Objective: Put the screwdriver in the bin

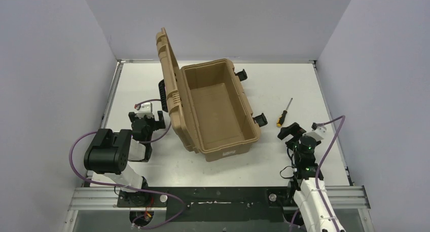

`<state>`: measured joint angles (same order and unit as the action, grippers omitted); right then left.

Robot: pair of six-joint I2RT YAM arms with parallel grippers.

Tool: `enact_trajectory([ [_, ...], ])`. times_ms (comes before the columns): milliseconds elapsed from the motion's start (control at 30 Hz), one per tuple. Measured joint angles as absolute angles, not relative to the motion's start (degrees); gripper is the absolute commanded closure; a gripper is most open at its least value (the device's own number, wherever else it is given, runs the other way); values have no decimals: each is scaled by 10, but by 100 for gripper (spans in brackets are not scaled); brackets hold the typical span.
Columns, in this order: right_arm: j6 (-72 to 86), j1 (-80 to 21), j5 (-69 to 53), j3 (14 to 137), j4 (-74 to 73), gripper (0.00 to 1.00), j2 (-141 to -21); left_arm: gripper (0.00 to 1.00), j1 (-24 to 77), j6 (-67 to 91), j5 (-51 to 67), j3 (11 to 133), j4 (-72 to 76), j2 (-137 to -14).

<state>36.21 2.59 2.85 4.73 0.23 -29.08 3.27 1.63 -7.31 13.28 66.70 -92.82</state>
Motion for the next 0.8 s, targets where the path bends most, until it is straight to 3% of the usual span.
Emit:
enact_trajectory([
  [200,331,26,52,204,-59,0,-389,3,33,16,-73,133,667,-928],
  [500,262,42,44,651,-204,0,-764,3,33,17,-73,133,667,-928],
  [633,246,45,33,717,-279,1,-886,3,33,16,-73,133,667,-928],
  [800,230,48,-5,739,-343,15,-995,3,33,16,-73,133,667,-928],
])
